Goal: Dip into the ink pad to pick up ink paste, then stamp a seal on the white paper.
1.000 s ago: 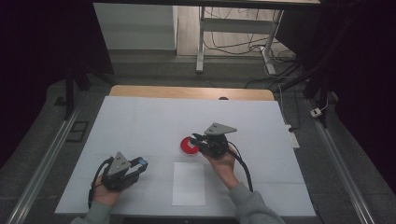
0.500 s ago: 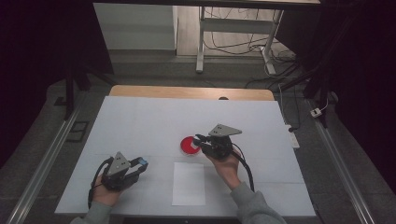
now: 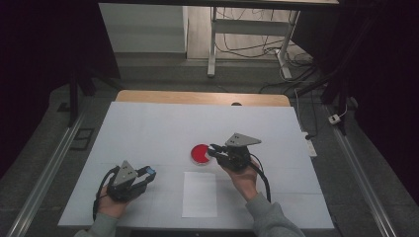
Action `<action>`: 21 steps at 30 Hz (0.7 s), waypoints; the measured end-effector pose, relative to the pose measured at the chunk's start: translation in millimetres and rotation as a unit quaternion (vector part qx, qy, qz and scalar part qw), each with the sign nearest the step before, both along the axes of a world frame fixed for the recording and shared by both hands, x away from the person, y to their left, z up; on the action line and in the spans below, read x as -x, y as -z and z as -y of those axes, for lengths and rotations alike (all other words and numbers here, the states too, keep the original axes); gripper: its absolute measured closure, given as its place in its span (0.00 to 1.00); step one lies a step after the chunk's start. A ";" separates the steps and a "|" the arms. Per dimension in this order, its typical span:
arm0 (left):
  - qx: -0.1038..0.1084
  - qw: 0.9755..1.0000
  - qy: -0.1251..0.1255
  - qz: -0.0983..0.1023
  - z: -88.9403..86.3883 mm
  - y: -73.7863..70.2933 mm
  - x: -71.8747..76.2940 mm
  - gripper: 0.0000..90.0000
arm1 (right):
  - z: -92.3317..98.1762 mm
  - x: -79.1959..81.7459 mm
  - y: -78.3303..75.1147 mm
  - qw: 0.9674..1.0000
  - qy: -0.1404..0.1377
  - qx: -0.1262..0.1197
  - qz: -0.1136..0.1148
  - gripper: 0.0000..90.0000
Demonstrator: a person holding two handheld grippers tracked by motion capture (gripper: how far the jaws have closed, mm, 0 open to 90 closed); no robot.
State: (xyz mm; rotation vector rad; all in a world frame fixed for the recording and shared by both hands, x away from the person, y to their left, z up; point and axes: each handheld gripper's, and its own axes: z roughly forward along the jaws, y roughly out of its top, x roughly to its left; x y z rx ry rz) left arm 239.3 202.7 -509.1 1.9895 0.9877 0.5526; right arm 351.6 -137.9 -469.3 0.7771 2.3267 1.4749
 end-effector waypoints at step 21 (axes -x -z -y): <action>0.001 1.000 -0.002 0.001 -0.4 -0.4 0.3 0.73 | 9.1 15.8 -7.1 1.000 -0.019 -0.003 -0.007 0.84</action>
